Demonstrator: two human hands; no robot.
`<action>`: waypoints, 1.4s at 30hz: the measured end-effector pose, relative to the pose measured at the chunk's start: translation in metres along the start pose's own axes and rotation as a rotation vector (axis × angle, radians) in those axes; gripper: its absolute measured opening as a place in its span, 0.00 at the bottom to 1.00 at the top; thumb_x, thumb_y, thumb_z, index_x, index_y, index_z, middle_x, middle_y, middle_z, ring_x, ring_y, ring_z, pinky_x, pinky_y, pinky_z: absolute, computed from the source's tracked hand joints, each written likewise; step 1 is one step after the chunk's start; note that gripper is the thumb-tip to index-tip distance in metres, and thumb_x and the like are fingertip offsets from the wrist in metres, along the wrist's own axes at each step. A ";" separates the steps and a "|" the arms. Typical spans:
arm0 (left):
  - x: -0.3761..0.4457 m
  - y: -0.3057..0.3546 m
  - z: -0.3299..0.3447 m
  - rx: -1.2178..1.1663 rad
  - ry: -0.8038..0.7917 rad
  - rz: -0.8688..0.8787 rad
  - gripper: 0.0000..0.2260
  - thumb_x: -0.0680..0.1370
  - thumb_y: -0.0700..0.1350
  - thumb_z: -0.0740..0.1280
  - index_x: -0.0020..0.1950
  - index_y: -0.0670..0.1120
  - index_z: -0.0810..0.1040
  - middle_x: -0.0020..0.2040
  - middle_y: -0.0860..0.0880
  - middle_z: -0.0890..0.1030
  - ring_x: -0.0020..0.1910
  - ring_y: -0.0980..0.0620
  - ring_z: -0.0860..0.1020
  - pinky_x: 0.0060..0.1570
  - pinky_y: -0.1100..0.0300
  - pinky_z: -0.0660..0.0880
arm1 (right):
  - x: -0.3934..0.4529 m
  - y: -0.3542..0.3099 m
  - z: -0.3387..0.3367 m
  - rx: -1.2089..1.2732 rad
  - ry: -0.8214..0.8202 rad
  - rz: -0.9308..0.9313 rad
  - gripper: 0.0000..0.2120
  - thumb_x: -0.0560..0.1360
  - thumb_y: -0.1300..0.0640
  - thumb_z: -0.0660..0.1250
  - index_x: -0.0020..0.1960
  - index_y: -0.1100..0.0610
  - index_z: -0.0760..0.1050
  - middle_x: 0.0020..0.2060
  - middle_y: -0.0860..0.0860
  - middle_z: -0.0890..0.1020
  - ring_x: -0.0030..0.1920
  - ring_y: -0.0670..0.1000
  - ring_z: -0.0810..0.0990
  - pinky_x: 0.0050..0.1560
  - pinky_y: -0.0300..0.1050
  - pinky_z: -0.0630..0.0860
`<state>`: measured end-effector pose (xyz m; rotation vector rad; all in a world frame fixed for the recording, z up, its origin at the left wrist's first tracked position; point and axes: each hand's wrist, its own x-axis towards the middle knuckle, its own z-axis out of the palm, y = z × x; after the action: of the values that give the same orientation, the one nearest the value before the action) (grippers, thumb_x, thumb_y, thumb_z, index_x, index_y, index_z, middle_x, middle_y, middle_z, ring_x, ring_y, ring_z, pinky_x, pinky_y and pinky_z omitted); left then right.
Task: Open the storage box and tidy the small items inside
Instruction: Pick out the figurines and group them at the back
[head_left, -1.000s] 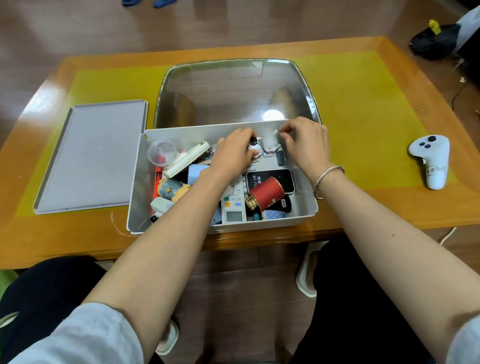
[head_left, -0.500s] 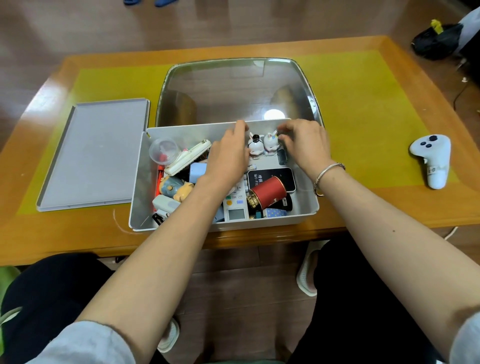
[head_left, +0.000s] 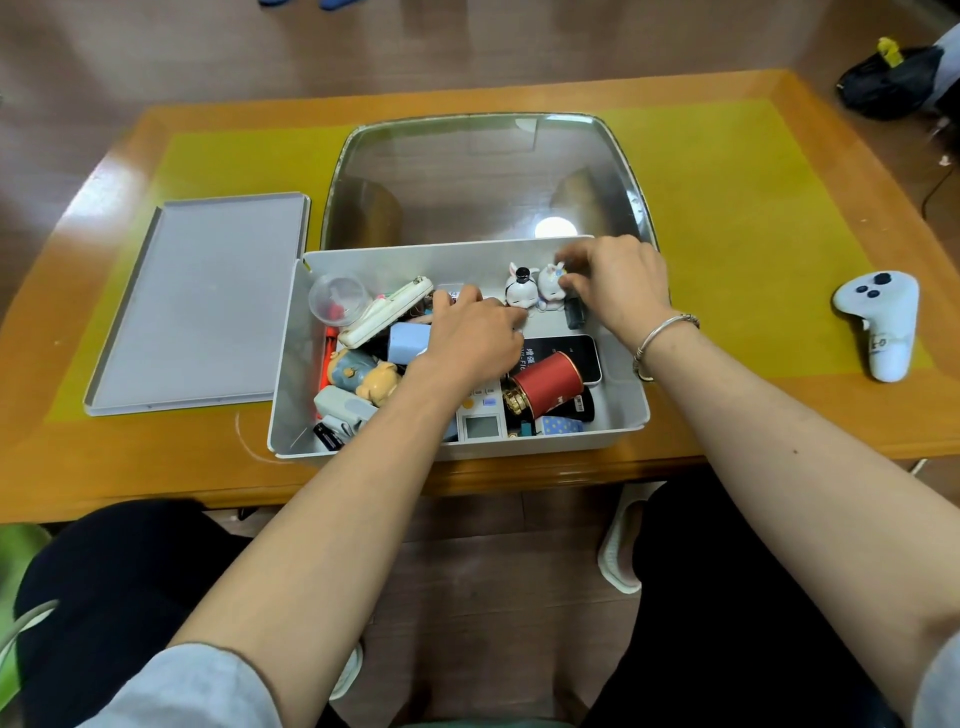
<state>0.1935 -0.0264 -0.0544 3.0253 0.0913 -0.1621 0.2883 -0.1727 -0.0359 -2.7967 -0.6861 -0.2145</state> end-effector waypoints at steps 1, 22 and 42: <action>0.001 0.000 0.000 0.005 -0.006 -0.002 0.18 0.79 0.48 0.52 0.66 0.55 0.74 0.63 0.50 0.77 0.62 0.47 0.66 0.53 0.48 0.57 | 0.000 0.001 0.001 -0.005 -0.002 -0.002 0.12 0.72 0.50 0.70 0.55 0.46 0.79 0.48 0.54 0.83 0.51 0.60 0.79 0.45 0.46 0.72; 0.008 0.000 0.001 0.089 -0.099 0.028 0.20 0.80 0.51 0.51 0.72 0.57 0.65 0.67 0.45 0.71 0.65 0.43 0.64 0.57 0.47 0.59 | -0.001 0.001 0.002 -0.025 0.002 -0.033 0.13 0.72 0.48 0.70 0.55 0.48 0.79 0.50 0.52 0.82 0.51 0.58 0.80 0.44 0.47 0.74; -0.047 -0.023 -0.007 -0.174 0.023 -0.009 0.21 0.79 0.55 0.63 0.70 0.50 0.69 0.66 0.46 0.71 0.66 0.44 0.66 0.62 0.48 0.64 | -0.047 -0.014 -0.026 0.288 -0.083 -0.258 0.16 0.71 0.44 0.70 0.54 0.51 0.78 0.49 0.48 0.77 0.49 0.49 0.75 0.48 0.43 0.72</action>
<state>0.1463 -0.0054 -0.0444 2.8542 0.1152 -0.1143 0.2387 -0.1881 -0.0178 -2.4505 -1.0115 -0.0412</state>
